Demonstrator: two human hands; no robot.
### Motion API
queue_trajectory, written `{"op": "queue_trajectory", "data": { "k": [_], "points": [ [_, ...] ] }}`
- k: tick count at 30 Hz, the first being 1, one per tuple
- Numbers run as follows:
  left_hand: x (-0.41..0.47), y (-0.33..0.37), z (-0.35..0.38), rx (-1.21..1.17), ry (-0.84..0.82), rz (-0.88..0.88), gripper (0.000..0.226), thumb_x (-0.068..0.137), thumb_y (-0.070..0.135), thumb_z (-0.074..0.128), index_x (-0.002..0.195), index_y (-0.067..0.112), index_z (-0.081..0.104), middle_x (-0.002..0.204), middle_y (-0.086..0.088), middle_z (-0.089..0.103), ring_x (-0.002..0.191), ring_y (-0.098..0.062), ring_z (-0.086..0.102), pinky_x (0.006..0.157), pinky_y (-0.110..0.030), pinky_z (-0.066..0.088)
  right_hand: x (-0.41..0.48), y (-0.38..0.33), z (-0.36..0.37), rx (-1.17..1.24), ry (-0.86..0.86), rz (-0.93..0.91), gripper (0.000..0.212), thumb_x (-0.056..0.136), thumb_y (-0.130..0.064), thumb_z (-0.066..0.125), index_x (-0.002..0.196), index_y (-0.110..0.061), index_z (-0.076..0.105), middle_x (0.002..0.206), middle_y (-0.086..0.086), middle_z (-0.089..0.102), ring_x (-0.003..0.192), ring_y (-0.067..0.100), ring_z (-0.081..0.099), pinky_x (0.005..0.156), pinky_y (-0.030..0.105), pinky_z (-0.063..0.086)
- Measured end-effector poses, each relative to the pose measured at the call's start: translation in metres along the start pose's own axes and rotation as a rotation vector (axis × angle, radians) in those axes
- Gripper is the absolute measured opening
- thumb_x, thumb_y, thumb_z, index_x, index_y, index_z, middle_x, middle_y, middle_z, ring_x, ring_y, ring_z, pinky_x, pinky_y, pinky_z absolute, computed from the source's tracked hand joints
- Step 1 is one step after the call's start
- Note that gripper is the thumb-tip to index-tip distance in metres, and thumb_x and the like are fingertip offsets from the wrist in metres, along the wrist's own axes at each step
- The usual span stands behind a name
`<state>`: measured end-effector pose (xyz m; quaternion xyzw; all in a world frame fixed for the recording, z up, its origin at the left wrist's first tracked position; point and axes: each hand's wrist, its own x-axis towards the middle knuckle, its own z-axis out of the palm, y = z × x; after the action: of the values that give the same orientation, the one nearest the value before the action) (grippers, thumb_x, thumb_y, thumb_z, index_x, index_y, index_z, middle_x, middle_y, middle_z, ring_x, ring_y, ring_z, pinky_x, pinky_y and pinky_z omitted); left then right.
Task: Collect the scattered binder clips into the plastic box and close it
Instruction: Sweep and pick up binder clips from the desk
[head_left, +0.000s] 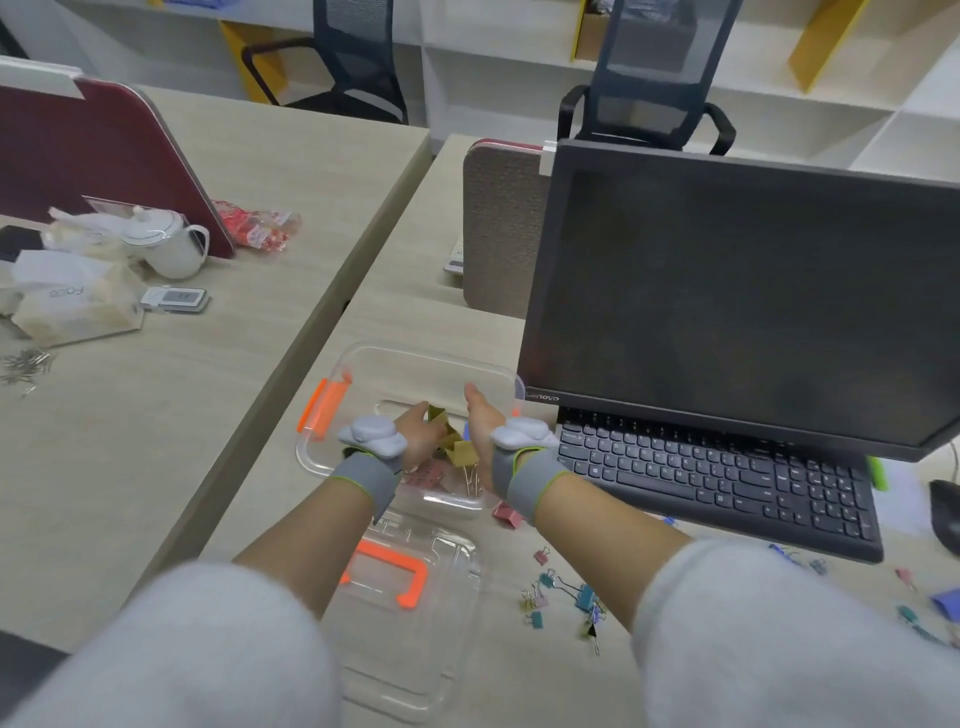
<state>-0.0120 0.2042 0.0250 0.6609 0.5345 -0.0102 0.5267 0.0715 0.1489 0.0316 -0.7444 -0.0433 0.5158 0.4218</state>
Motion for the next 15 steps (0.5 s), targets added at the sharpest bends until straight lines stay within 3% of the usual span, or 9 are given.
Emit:
{"op": "queue_trajectory", "data": {
  "k": [1,3,5,7,9,12,15],
  "points": [
    [0.001,-0.001,0.001,0.003,0.025,0.007,0.025,0.092,0.013,0.046,0.115,0.021,0.052,0.102,-0.012,0.057,0.068,-0.017,0.050,0.056,-0.022,0.038,-0.002,-0.001,-0.004,0.033,0.000,0.011,0.073,0.091,-0.057,0.037,0.143,-0.007,0.031,0.150,0.017,0.032,0.138,0.034,0.030,0.116,0.046,0.023],
    [0.000,-0.004,0.002,0.024,0.063,-0.009,0.046,0.091,0.011,0.048,0.136,0.013,0.041,0.111,-0.015,0.060,0.074,-0.019,0.048,0.048,-0.014,0.037,-0.007,-0.001,-0.013,0.140,-0.039,0.025,0.065,0.090,-0.056,0.043,0.139,-0.013,0.041,0.147,0.013,0.036,0.134,0.031,0.036,0.112,0.041,0.029],
    [-0.001,-0.005,0.001,0.135,0.117,-0.019,0.052,0.090,0.017,0.050,0.140,0.013,0.037,0.125,-0.016,0.058,0.086,-0.023,0.053,0.061,-0.022,0.045,-0.016,-0.002,-0.027,0.279,-0.145,-0.013,0.051,0.094,-0.049,0.041,0.126,-0.012,0.051,0.137,0.015,0.048,0.127,0.029,0.045,0.105,0.037,0.035],
    [-0.004,-0.003,0.001,0.235,0.213,0.015,0.043,0.090,0.019,0.048,0.132,0.013,0.046,0.124,-0.015,0.060,0.100,-0.031,0.058,0.082,-0.031,0.047,-0.022,-0.003,-0.044,0.362,-0.219,-0.076,0.040,0.097,-0.042,0.037,0.116,-0.010,0.053,0.125,0.018,0.058,0.120,0.031,0.054,0.099,0.037,0.040],
    [-0.013,0.005,0.003,0.225,0.335,0.108,0.034,0.089,0.014,0.047,0.122,0.009,0.054,0.121,-0.015,0.062,0.108,-0.034,0.057,0.089,-0.033,0.044,-0.024,0.000,-0.065,0.414,-0.186,-0.131,0.033,0.099,-0.036,0.037,0.108,-0.008,0.052,0.112,0.017,0.064,0.106,0.030,0.062,0.090,0.036,0.046],
    [-0.035,0.026,0.018,0.123,0.373,0.295,0.025,0.088,0.006,0.047,0.109,0.004,0.061,0.112,-0.016,0.064,0.100,-0.032,0.059,0.083,-0.031,0.044,-0.026,0.009,-0.090,0.393,-0.058,-0.159,0.021,0.098,-0.024,0.040,0.099,-0.009,0.054,0.102,0.016,0.062,0.076,0.020,0.061,0.068,0.028,0.047],
    [-0.056,0.045,0.042,0.090,0.338,0.459,0.019,0.087,0.004,0.048,0.097,0.006,0.064,0.101,-0.011,0.067,0.086,-0.024,0.058,0.073,-0.023,0.039,-0.029,0.024,-0.106,0.278,0.004,-0.094,0.016,0.095,-0.015,0.043,0.105,-0.009,0.054,0.099,0.016,0.062,0.066,0.016,0.053,0.060,0.024,0.039]
  ]
}}
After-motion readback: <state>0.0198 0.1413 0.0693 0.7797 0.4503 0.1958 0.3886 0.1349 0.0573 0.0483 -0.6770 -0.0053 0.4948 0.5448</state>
